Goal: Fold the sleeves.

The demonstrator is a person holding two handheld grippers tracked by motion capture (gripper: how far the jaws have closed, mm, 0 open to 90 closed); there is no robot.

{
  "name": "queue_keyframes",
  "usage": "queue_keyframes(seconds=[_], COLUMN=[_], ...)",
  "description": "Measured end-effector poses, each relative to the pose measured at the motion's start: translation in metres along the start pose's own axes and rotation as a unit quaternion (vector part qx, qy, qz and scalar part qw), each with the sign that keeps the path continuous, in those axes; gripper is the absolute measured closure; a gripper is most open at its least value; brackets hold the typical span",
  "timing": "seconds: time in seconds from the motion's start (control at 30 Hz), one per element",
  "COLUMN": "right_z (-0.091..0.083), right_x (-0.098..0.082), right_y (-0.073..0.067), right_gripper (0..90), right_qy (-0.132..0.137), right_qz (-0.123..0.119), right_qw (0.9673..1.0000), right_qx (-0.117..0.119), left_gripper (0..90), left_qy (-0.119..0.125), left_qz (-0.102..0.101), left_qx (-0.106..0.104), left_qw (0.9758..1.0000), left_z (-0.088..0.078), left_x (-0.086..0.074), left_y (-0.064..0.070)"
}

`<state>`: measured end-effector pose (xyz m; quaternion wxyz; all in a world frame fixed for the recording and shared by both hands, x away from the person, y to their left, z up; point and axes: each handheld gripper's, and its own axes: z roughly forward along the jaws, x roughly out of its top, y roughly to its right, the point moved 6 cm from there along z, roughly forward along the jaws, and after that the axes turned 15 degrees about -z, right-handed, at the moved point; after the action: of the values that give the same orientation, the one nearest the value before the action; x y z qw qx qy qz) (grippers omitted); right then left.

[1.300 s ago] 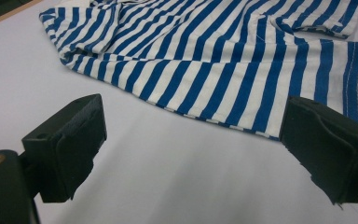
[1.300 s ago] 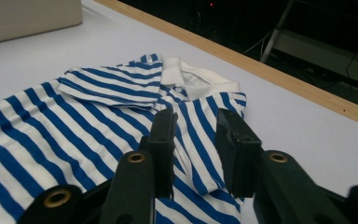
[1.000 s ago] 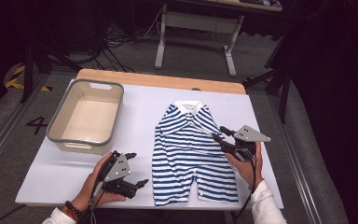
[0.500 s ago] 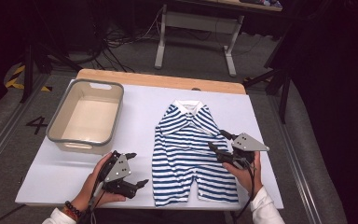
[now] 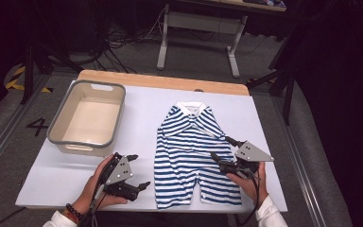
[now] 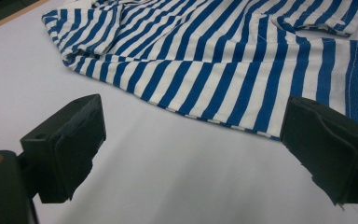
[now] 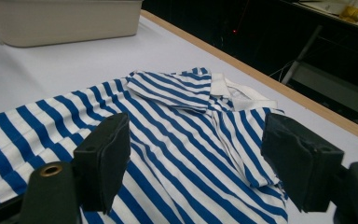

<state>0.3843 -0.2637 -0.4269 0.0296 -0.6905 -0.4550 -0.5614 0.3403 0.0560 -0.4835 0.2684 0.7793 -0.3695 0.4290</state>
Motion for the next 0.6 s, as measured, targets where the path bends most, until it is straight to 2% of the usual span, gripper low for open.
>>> queue_keyframes(seconds=[0.27,0.5,0.6], right_z=[-0.005,-0.011,-0.011], right_x=[-0.008,-0.025,-0.032], right_y=[-0.006,-0.007,-0.009], right_gripper=[18.7,17.2,17.2], right_qy=[-0.003,-0.014,-0.026], right_qz=[-0.003,0.003,0.0], right_qw=[1.0,0.9999,0.9997], right_qx=[-0.002,-0.002,-0.001], left_gripper=[7.9,7.9,7.9], left_qy=[0.001,0.0,0.0], left_qz=[-0.001,-0.003,-0.003], left_qx=[0.0,0.0,0.0], left_qw=[1.0,1.0,1.0], left_z=[0.0,0.001,0.001], left_x=[0.0,0.0,0.0], left_y=[-0.001,-0.003,-0.003])
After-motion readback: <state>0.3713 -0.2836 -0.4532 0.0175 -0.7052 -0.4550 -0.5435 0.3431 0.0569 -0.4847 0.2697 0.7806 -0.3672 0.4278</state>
